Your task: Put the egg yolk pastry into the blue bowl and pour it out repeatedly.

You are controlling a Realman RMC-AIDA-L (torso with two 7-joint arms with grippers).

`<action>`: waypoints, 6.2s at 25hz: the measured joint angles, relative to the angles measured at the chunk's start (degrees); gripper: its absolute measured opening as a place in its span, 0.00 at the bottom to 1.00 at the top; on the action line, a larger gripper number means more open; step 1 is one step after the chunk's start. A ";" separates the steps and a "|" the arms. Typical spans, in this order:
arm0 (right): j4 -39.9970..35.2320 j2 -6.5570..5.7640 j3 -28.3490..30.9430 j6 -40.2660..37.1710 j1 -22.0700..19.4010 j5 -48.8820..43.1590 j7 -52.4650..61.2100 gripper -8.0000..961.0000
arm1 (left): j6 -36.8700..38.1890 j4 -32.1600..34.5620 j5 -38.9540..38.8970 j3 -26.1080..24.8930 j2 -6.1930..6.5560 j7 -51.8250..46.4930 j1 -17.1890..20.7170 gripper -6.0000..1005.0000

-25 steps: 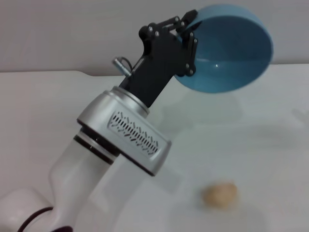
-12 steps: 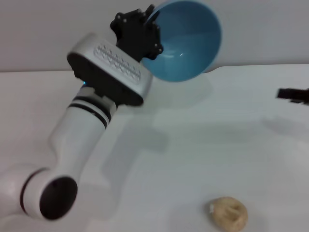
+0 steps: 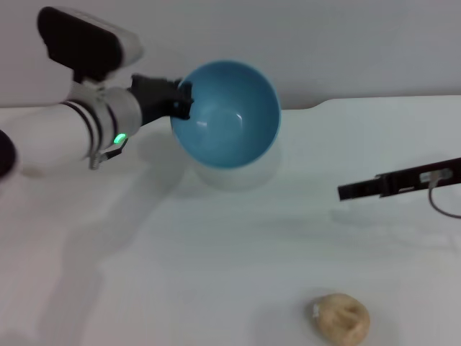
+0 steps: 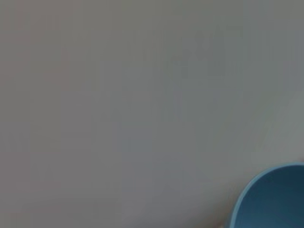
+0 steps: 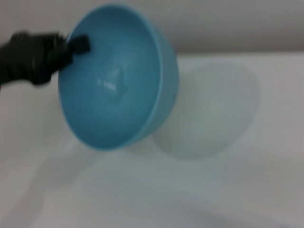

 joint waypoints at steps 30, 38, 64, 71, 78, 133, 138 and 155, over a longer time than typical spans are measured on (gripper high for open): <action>3.57 0.38 -36.38 3.85 8.76 -11.74 13.86 0.43 | -46.71 12.40 34.51 -11.79 0.25 -34.20 -5.58 0.03; 3.96 0.69 -38.59 3.61 10.05 -11.75 13.95 0.42 | -46.78 13.09 34.57 -11.89 0.21 -34.55 -5.49 0.03; -7.28 0.34 -35.26 5.16 8.97 -12.28 11.88 0.02 | -46.88 13.86 34.55 -12.11 0.20 -34.57 -6.04 0.02; -23.16 0.77 -27.23 4.51 5.53 -3.52 5.97 0.02 | -46.95 13.71 34.59 -12.03 0.21 -34.58 -6.25 0.02; -22.07 0.52 -20.62 -2.66 6.06 1.56 2.40 0.01 | -46.99 13.77 34.56 -11.81 0.16 -34.61 -6.37 0.02; 1.29 0.71 18.29 -19.59 -10.61 6.36 -0.84 0.39 | 70.52 -0.94 31.41 47.14 -0.93 -7.39 5.32 0.02; 1.36 0.71 18.32 -19.55 -10.60 6.36 -0.86 0.39 | 72.65 -0.93 25.47 49.50 -0.95 4.39 2.50 0.02; 1.46 0.60 18.43 -19.56 -9.91 6.36 -1.01 0.39 | 85.03 -3.39 18.39 52.55 -0.94 16.29 -0.37 0.02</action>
